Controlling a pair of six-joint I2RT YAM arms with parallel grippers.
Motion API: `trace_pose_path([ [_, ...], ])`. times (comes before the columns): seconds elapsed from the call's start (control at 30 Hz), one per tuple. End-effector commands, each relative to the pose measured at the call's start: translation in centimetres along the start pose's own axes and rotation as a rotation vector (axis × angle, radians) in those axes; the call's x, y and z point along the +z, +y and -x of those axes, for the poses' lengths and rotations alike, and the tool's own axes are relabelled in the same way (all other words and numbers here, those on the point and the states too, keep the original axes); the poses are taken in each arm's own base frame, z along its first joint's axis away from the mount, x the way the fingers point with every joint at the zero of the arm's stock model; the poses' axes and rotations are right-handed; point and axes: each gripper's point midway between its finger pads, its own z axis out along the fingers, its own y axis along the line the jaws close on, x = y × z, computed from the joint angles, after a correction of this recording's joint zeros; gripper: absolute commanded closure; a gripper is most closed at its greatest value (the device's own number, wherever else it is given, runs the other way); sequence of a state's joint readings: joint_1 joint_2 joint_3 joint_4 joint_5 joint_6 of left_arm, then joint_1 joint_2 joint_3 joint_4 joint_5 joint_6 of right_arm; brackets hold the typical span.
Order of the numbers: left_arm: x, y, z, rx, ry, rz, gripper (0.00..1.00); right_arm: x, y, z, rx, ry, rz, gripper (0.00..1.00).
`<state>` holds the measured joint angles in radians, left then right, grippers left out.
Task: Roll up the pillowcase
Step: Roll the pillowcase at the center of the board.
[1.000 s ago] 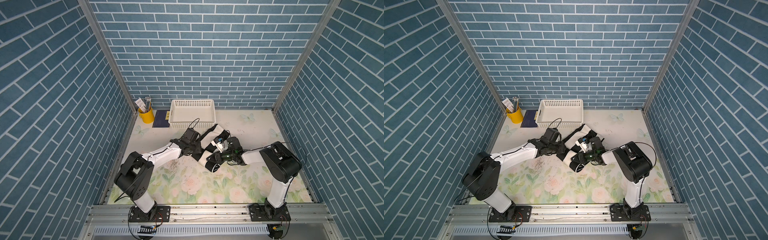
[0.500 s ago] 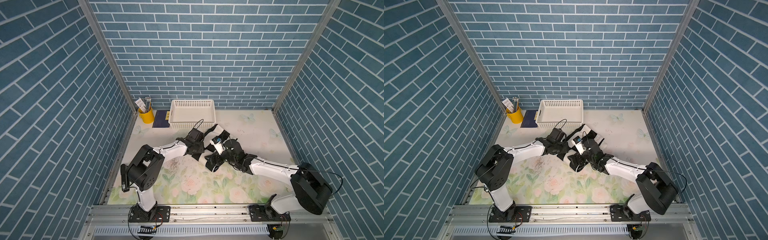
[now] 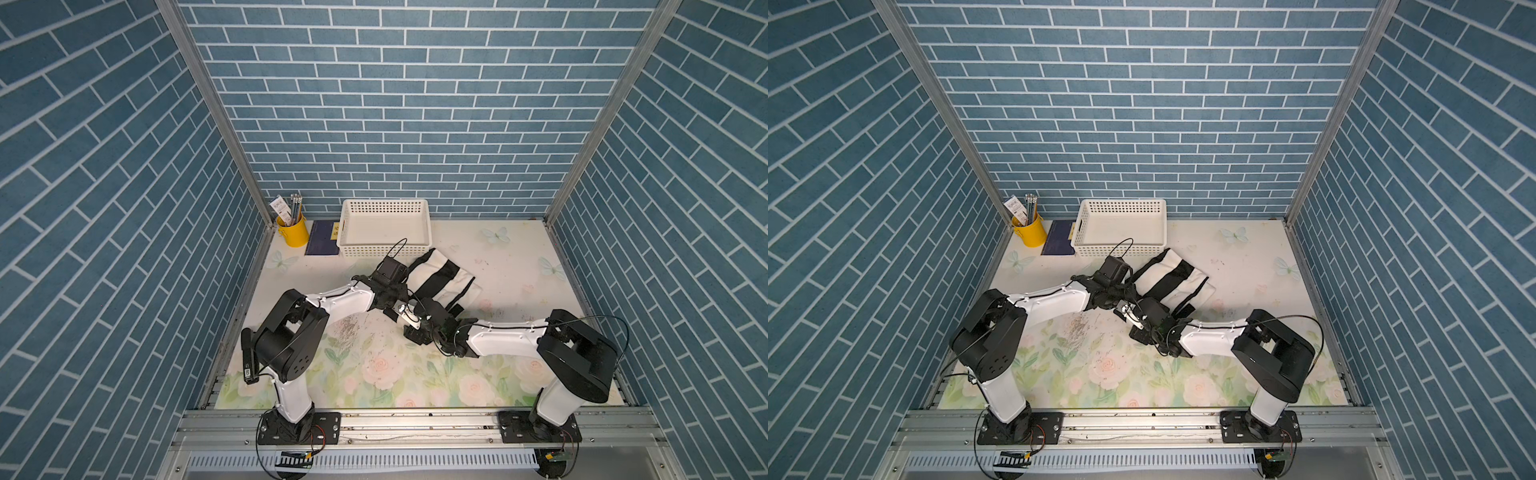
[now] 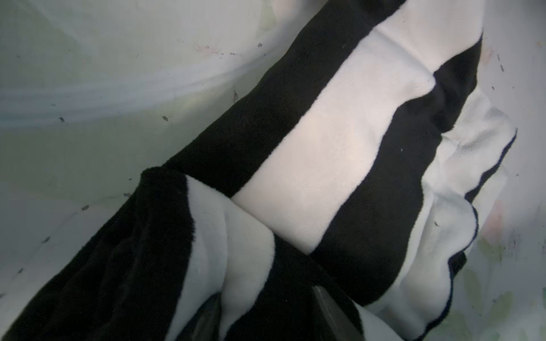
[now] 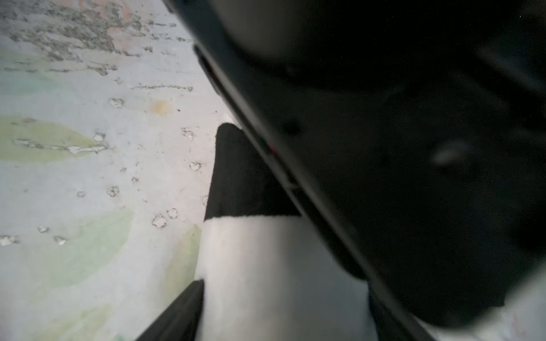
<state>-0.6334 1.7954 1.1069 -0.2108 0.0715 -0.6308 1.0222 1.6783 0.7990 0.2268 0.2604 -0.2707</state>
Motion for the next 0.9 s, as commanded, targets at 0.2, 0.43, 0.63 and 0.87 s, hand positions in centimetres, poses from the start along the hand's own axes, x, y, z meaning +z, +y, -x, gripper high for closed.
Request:
trace_pose_path([
  [0.2,-3.4,-0.2,3.2,-0.015,-0.067,0.001,0.47,-0.7,1.8,-0.8,0.134,0.005,0.159,0.97],
  [0.43,-8.3,1.7,7.1,-0.059,-0.186,0.018,0.46,-0.8,-0.1,-2.3,0.495,-0.031,0.404,1.0],
  [0.63,-7.4,0.6,6.1,-0.06,-0.161,-0.062,0.45,0.4,-2.4,-4.3,0.765,-0.015,0.582,0.99],
  [0.87,-2.6,-1.9,4.2,-0.014,-0.08,-0.093,0.46,2.1,-4.0,-7.6,1.044,0.048,0.693,0.99],
])
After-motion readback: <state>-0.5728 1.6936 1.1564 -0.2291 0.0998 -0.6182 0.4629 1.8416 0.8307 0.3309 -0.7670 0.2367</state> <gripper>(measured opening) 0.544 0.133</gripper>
